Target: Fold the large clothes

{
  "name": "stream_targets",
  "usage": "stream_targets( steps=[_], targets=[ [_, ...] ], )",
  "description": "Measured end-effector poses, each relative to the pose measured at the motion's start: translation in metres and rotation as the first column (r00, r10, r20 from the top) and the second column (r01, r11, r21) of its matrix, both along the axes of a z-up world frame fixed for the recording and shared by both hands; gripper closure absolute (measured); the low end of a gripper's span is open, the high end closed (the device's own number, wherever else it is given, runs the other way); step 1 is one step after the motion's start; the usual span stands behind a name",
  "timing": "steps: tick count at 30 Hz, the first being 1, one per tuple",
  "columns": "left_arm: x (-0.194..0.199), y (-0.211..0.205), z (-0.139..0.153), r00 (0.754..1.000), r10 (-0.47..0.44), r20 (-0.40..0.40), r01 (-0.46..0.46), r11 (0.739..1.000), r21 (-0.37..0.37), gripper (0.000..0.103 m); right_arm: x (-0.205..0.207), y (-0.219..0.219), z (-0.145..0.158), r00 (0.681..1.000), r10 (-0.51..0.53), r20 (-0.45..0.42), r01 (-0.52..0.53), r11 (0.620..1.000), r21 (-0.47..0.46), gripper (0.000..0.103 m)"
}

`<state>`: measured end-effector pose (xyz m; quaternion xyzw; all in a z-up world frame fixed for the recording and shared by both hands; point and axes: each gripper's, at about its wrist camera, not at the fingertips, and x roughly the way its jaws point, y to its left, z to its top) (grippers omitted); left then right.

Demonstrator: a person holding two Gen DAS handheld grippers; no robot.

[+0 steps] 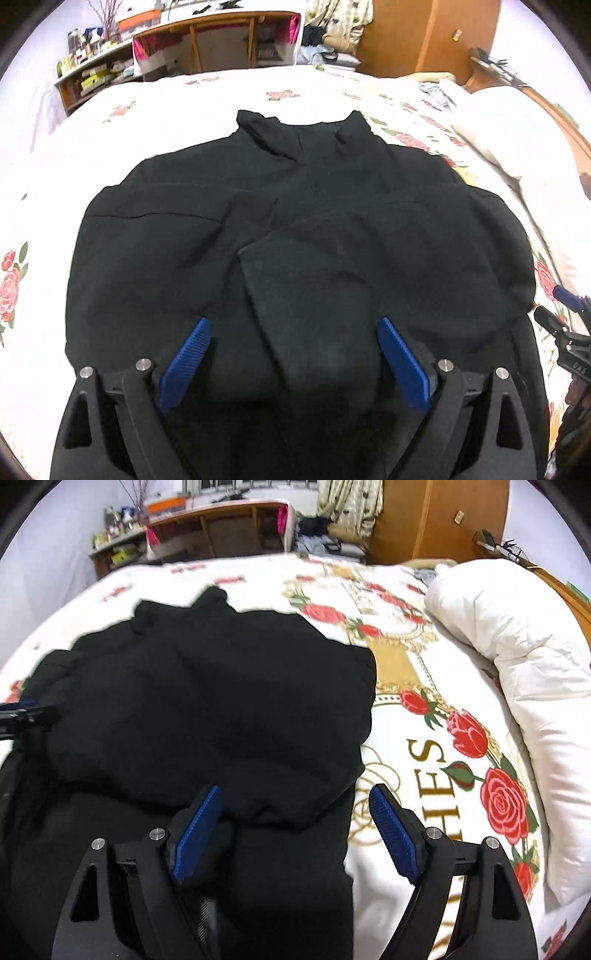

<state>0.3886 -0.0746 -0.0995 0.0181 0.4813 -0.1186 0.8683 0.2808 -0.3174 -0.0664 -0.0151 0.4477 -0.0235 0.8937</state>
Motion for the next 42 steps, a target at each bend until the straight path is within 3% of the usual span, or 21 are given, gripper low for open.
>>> stream_targets(
  steps=[5, 11, 21, 34, 42],
  targets=[
    [-0.039, 0.017, 0.014, 1.000, 0.010, 0.023, -0.010, 1.000, -0.024, 0.009, -0.037, 0.016, 0.010, 0.999, 0.037, -0.010, -0.037, 0.999, 0.030, 0.021],
    [-0.089, 0.037, 0.024, 0.998, 0.005, 0.058, -0.006, 1.000, 0.025, 0.009, -0.074, 0.027, 0.017, 0.999, 0.038, 0.001, -0.038, 0.999, 0.029, 0.021],
    [-0.178, 0.069, 0.043, 0.988, 0.062, 0.144, -0.081, 0.989, 0.127, 0.009, -0.143, 0.035, 0.041, 0.999, 0.033, 0.038, -0.034, 0.999, 0.015, 0.020],
    [-0.256, 0.116, 0.061, 0.977, 0.130, 0.170, -0.146, 0.986, 0.081, 0.009, -0.227, 0.027, 0.058, 0.998, -0.034, 0.045, 0.034, 0.999, 0.007, 0.020],
    [-0.290, 0.151, 0.032, 0.984, 0.165, 0.071, -0.169, 0.984, 0.048, 0.009, -0.263, 0.021, 0.046, 0.999, -0.039, 0.002, 0.039, 0.999, -0.024, 0.020]
  ],
)
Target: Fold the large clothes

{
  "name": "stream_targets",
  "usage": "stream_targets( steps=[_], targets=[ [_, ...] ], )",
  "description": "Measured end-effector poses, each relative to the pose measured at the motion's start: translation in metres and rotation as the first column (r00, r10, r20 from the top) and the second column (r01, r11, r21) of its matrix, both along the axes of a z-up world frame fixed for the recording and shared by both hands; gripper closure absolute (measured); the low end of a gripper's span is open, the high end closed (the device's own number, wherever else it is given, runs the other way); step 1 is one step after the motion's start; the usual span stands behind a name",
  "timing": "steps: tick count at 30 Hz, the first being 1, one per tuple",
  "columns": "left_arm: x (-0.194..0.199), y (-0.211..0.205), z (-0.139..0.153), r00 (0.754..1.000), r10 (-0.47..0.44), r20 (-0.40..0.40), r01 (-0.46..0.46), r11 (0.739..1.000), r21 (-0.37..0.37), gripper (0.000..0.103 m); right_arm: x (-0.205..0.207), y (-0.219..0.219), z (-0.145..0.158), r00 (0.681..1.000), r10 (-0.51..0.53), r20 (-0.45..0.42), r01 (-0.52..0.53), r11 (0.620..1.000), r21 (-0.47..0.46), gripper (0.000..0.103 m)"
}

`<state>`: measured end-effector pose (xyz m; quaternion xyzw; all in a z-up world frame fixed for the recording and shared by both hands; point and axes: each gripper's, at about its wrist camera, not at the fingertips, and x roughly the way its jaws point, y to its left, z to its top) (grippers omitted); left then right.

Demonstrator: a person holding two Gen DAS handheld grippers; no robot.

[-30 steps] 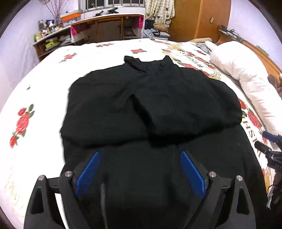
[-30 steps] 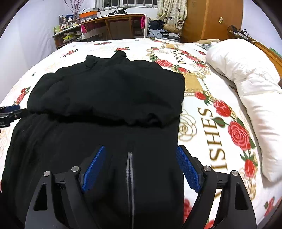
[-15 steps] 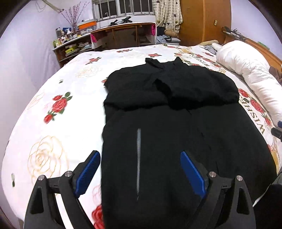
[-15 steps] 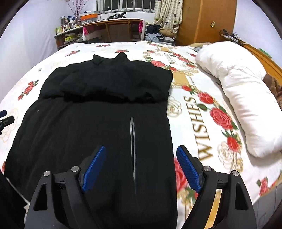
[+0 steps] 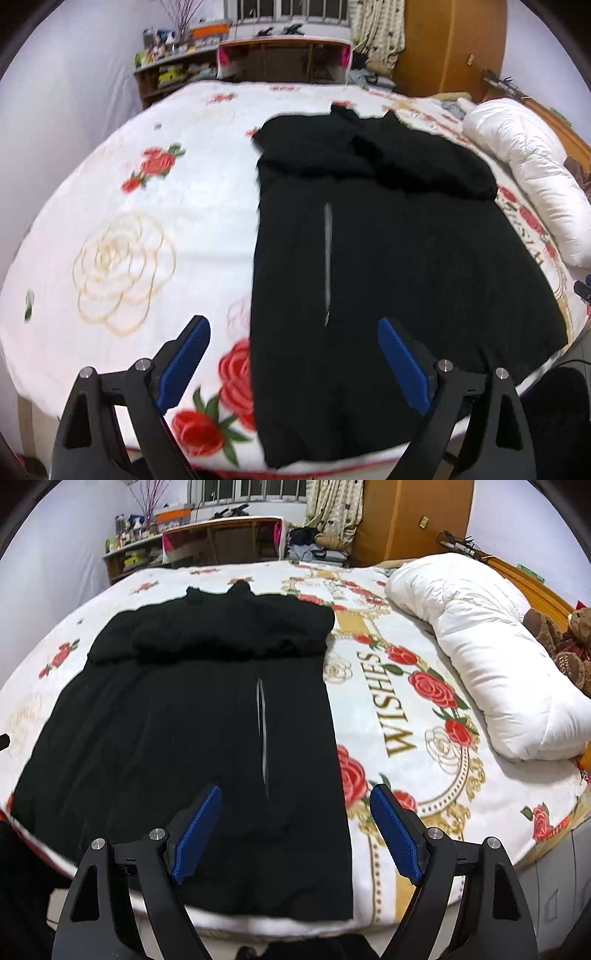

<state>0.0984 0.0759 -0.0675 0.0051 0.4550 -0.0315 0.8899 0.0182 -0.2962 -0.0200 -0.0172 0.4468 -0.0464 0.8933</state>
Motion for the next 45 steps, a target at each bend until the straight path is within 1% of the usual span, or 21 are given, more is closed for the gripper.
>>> stream_targets(
  steps=[3, 5, 7, 9, 11, 13, 15, 17, 19, 23, 26, 29, 33, 35, 40, 41, 43, 44, 45],
  targets=[
    [-0.006, 0.007, -0.014, 1.000, 0.004, -0.030, -0.005, 1.000, -0.019, 0.009, -0.005, -0.008, -0.010, 0.999, -0.009, -0.038, 0.010, 1.000, 0.014, 0.020],
    [-0.009, 0.007, -0.026, 0.998, 0.002, -0.063, -0.001, 1.000, 0.001, 0.009, -0.009, -0.009, -0.017, 0.998, -0.015, -0.065, 0.014, 1.000, -0.004, 0.020],
    [-0.011, 0.008, -0.035, 0.997, -0.006, -0.079, 0.005, 1.000, -0.010, 0.009, -0.011, -0.012, -0.027, 0.995, -0.001, -0.104, -0.001, 1.000, -0.020, 0.020],
    [-0.012, 0.008, -0.043, 0.995, 0.001, -0.101, -0.003, 1.000, -0.021, 0.009, -0.014, -0.015, -0.034, 0.993, -0.005, -0.119, 0.003, 1.000, -0.023, 0.020],
    [-0.013, 0.005, -0.051, 0.993, -0.013, -0.120, 0.012, 1.000, -0.009, 0.009, -0.015, -0.022, -0.043, 0.988, -0.019, -0.152, 0.020, 1.000, 0.002, 0.020],
    [-0.012, 0.004, -0.062, 0.987, -0.011, -0.161, 0.010, 1.000, -0.002, 0.009, -0.016, -0.029, -0.052, 0.983, -0.014, -0.184, 0.023, 0.999, 0.046, 0.020],
    [-0.013, 0.008, -0.069, 0.983, 0.008, -0.186, -0.014, 0.999, -0.032, 0.009, -0.016, -0.034, -0.061, 0.979, -0.013, -0.205, 0.026, 0.998, 0.060, 0.020],
    [-0.014, 0.012, -0.075, 0.978, 0.031, -0.206, -0.041, 0.998, -0.047, 0.009, -0.015, -0.037, -0.069, 0.972, 0.003, -0.233, 0.016, 0.997, 0.079, 0.020],
    [-0.016, 0.013, -0.078, 0.975, 0.037, -0.220, -0.050, 0.997, -0.055, 0.009, -0.014, -0.037, -0.075, 0.968, 0.021, -0.251, 0.001, 0.996, 0.088, 0.020],
    [-0.016, 0.013, -0.082, 0.973, 0.041, -0.225, -0.051, 0.998, -0.038, 0.009, -0.010, -0.038, -0.081, 0.964, 0.038, -0.263, -0.011, 0.995, 0.101, 0.020],
    [-0.013, 0.013, -0.088, 0.969, 0.042, -0.244, -0.052, 0.998, -0.036, 0.009, -0.005, -0.037, -0.084, 0.958, 0.061, -0.280, -0.029, 0.993, 0.116, 0.020],
    [-0.013, 0.014, -0.091, 0.969, 0.044, -0.244, -0.055, 0.998, -0.040, 0.009, -0.002, -0.035, -0.089, 0.953, 0.073, -0.292, -0.039, 0.992, 0.120, 0.020],
    [-0.011, 0.016, -0.096, 0.962, 0.041, -0.270, -0.059, 0.997, -0.058, 0.010, 0.000, -0.032, -0.094, 0.943, 0.099, -0.317, -0.055, 0.988, 0.145, 0.020],
    [-0.007, 0.016, -0.100, 0.957, 0.037, -0.288, -0.059, 0.996, -0.069, 0.010, 0.001, -0.032, -0.098, 0.938, 0.103, -0.332, -0.051, 0.985, 0.162, 0.020],
    [-0.005, 0.014, -0.105, 0.952, 0.035, -0.304, -0.052, 0.997, -0.049, 0.009, 0.000, -0.035, -0.102, 0.936, 0.099, -0.336, -0.035, 0.980, 0.193, 0.021],
    [-0.005, 0.015, -0.106, 0.951, 0.037, -0.307, -0.054, 0.997, -0.049, 0.009, 0.000, -0.035, -0.102, 0.936, 0.103, -0.335, -0.037, 0.979, 0.199, 0.026],
    [-0.005, 0.013, -0.106, 0.950, 0.032, -0.311, -0.048, 0.998, -0.043, 0.009, -0.001, -0.034, -0.101, 0.938, 0.113, -0.327, -0.047, 0.978, 0.202, 0.031],
    [-0.003, 0.013, -0.105, 0.949, 0.027, -0.314, -0.042, 0.998, -0.041, 0.011, -0.002, -0.032, -0.100, 0.939, 0.114, -0.324, -0.051, 0.979, 0.197, 0.034],
    [0.000, 0.010, -0.105, 0.949, 0.019, -0.316, -0.034, 0.999, -0.043, 0.018, -0.003, -0.031, -0.100, 0.939, 0.117, -0.323, -0.055, 0.979, 0.195, 0.036]
  ],
)
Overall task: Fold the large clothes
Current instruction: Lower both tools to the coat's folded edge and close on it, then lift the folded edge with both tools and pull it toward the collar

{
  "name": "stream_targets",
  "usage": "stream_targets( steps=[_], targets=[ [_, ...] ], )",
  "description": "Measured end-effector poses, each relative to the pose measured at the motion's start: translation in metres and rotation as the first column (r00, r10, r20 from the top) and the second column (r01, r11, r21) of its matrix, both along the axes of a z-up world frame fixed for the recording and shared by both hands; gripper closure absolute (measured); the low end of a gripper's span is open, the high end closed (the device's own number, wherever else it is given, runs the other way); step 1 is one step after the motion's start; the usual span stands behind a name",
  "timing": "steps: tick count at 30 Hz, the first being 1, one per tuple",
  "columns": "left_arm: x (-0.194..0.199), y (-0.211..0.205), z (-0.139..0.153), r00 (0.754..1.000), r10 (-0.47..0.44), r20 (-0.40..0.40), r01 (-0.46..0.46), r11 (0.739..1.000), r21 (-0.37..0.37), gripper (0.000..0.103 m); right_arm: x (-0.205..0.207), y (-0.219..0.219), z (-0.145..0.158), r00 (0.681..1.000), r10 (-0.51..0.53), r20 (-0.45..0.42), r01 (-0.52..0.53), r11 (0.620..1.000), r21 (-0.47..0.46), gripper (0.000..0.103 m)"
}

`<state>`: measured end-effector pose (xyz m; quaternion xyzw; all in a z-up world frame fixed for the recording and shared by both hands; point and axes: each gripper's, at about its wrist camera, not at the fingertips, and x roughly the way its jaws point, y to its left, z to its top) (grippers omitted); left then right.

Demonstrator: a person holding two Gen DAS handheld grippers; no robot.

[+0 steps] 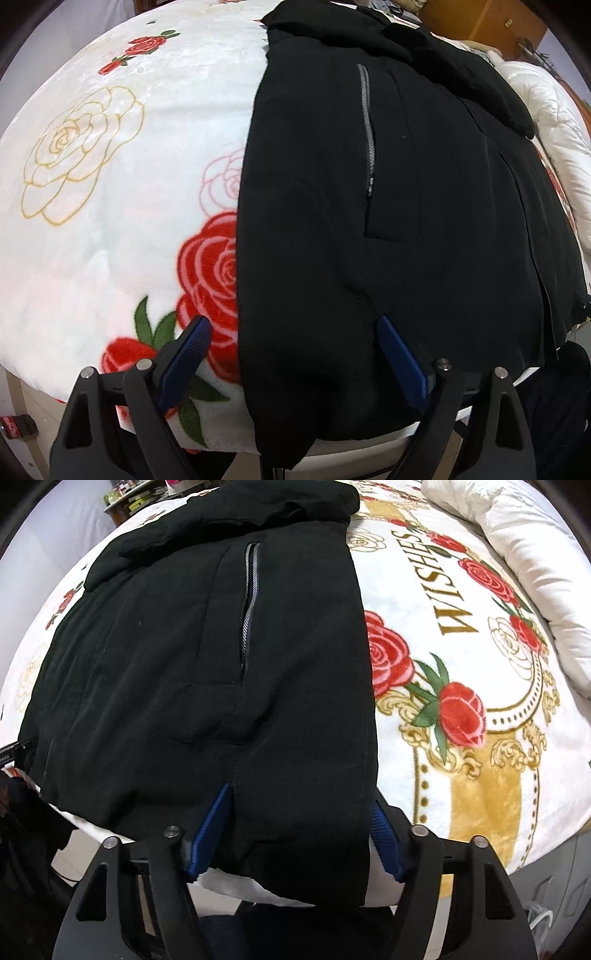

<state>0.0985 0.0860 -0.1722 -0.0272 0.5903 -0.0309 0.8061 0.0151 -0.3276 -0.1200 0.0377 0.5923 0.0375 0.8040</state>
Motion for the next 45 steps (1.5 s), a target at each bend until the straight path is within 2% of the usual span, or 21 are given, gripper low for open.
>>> stream_targets(
  steps=[3, 4, 7, 9, 11, 15, 19, 23, 34, 38, 45],
  targets=[
    [0.004, -0.014, 0.002, 0.999, -0.044, 0.010, 0.045, 0.999, -0.009, 0.036, -0.002, 0.002, 0.002, 1.000, 0.014, 0.010, -0.014, 1.000, -0.006, 0.044],
    [0.004, -0.019, 0.003, 0.998, -0.057, 0.015, 0.057, 0.998, 0.012, 0.037, -0.003, 0.003, 0.003, 1.000, 0.017, 0.014, -0.017, 1.000, -0.011, 0.046],
    [0.003, -0.026, 0.005, 0.997, -0.077, 0.029, 0.076, 0.997, 0.033, 0.049, 0.000, 0.006, 0.008, 0.999, 0.025, 0.020, -0.025, 1.000, -0.017, 0.053],
    [0.003, -0.028, 0.007, 0.996, -0.081, 0.040, 0.078, 0.996, 0.052, 0.059, 0.002, 0.008, 0.011, 0.999, 0.030, 0.027, -0.029, 0.999, -0.023, 0.057],
    [0.002, -0.031, 0.009, 0.995, -0.084, 0.050, 0.081, 0.994, 0.069, 0.066, 0.002, 0.007, 0.014, 0.999, 0.029, 0.039, -0.027, 0.999, -0.040, 0.072],
    [0.000, -0.038, 0.015, 0.993, -0.093, 0.071, 0.086, 0.991, 0.103, 0.079, 0.003, 0.004, 0.016, 0.999, 0.021, 0.048, -0.018, 0.999, -0.046, 0.078],
    [-0.004, -0.045, 0.022, 0.991, -0.089, 0.100, 0.076, 0.989, 0.130, 0.082, 0.004, 0.009, 0.018, 0.998, 0.038, 0.058, -0.033, 0.996, -0.085, 0.082],
    [-0.007, -0.043, 0.036, 0.988, -0.088, 0.128, 0.072, 0.990, 0.124, 0.083, 0.003, 0.010, 0.023, 0.997, 0.042, 0.069, -0.035, 0.994, -0.105, 0.084],
    [-0.001, -0.039, 0.095, 0.963, -0.118, 0.241, 0.094, 0.989, 0.111, 0.084, 0.007, 0.011, 0.060, 0.988, 0.017, 0.156, -0.007, 0.998, -0.066, 0.086],
    [0.006, -0.039, 0.113, 0.952, -0.129, 0.279, 0.105, 0.989, 0.100, 0.084, 0.014, 0.018, 0.079, 0.978, 0.036, 0.204, -0.023, 0.997, -0.070, 0.086],
    [0.022, -0.041, 0.131, 0.937, -0.132, 0.322, 0.112, 0.991, 0.079, 0.084, 0.035, 0.027, 0.107, 0.960, 0.054, 0.275, -0.042, 0.998, -0.048, 0.086]
  ],
)
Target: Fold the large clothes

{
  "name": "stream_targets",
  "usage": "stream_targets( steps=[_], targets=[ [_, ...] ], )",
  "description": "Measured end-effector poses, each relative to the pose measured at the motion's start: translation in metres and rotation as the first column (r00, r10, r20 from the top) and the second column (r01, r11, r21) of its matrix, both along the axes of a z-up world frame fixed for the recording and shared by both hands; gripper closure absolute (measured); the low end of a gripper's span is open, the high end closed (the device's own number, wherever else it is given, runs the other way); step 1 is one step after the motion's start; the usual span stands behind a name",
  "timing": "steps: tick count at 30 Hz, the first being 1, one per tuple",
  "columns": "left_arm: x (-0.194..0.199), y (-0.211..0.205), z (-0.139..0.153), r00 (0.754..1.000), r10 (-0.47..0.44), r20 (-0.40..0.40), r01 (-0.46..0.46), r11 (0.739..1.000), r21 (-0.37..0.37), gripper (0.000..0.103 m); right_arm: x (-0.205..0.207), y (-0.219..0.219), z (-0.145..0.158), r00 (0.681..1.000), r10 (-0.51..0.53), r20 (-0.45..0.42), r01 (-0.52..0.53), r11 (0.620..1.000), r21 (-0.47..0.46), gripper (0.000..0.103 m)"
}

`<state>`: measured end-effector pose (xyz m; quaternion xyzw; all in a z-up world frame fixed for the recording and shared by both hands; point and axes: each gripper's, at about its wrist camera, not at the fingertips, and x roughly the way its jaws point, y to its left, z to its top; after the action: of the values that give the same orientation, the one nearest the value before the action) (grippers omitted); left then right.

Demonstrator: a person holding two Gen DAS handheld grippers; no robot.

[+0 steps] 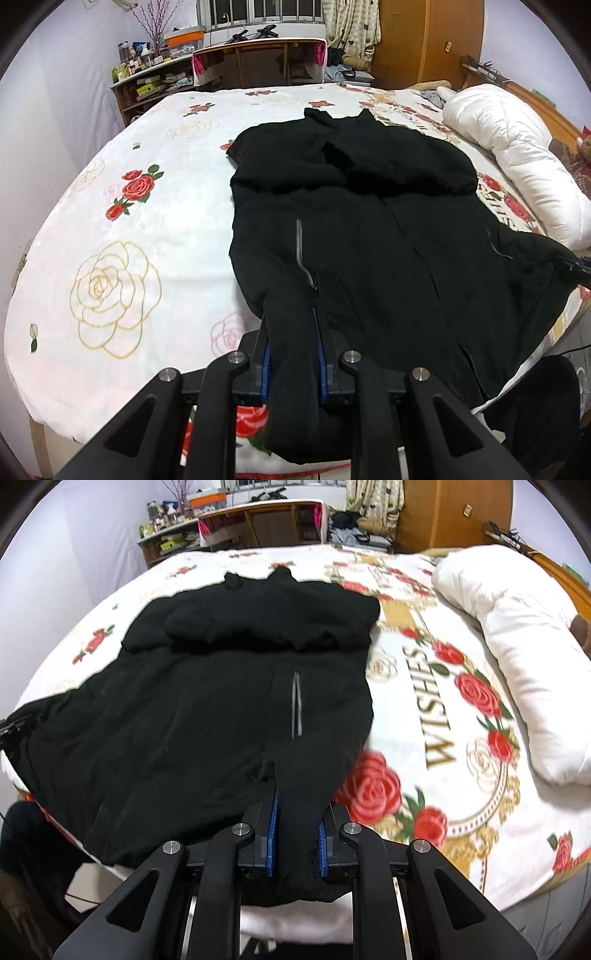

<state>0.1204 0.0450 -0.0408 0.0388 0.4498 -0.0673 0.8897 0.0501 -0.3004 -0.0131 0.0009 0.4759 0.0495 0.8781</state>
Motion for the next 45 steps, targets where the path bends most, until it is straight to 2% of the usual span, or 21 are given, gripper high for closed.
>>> stream_targets(
  steps=[7, 18, 24, 29, 31, 35, 39, 41, 43, 45],
  targets=[
    [0.025, 0.009, 0.017, 1.000, 0.020, 0.014, -0.018, 0.996, -0.093, 0.084, 0.029, 0.002, 0.016, 0.999, 0.011, 0.045, -0.012, 1.000, 0.021, 0.086],
    [0.090, 0.018, 0.046, 0.995, 0.082, 0.062, -0.074, 0.990, -0.122, 0.084, 0.089, -0.011, 0.050, 0.992, 0.002, 0.125, -0.009, 0.999, 0.050, 0.086],
    [0.125, 0.016, 0.057, 0.988, 0.117, 0.097, -0.106, 0.988, -0.111, 0.084, 0.127, -0.017, 0.064, 0.989, 0.003, 0.149, -0.012, 0.998, 0.059, 0.086],
    [0.151, 0.020, 0.066, 0.980, 0.146, 0.134, -0.135, 0.987, -0.091, 0.084, 0.155, -0.021, 0.070, 0.989, -0.002, 0.149, -0.010, 0.997, 0.079, 0.086],
    [0.163, 0.024, 0.070, 0.976, 0.163, 0.144, -0.151, 0.984, -0.096, 0.088, 0.167, -0.020, 0.072, 0.988, 0.002, 0.152, -0.014, 0.997, 0.078, 0.086],
    [0.183, 0.028, 0.066, 0.975, 0.177, 0.135, -0.165, 0.981, -0.101, 0.089, 0.188, -0.019, 0.069, 0.990, -0.004, 0.142, -0.008, 0.996, 0.088, 0.086],
    [0.179, 0.042, 0.060, 0.972, 0.196, 0.126, -0.175, 0.971, -0.161, 0.089, 0.209, -0.014, 0.060, 0.992, -0.010, 0.126, 0.000, 0.997, 0.076, 0.086],
    [0.172, 0.050, 0.057, 0.979, 0.171, 0.115, -0.145, 0.968, -0.206, 0.088, 0.219, -0.013, 0.057, 0.993, -0.014, 0.119, 0.005, 0.997, 0.076, 0.086],
    [0.167, 0.057, 0.054, 0.984, 0.151, 0.095, -0.124, 0.961, -0.247, 0.075, 0.228, -0.013, 0.053, 0.993, -0.021, 0.113, 0.013, 0.997, 0.073, 0.086],
    [0.157, 0.068, 0.049, 0.985, 0.152, 0.087, -0.122, 0.950, -0.286, 0.036, 0.236, -0.014, 0.050, 0.994, -0.033, 0.105, 0.025, 0.997, 0.078, 0.086]
  ],
)
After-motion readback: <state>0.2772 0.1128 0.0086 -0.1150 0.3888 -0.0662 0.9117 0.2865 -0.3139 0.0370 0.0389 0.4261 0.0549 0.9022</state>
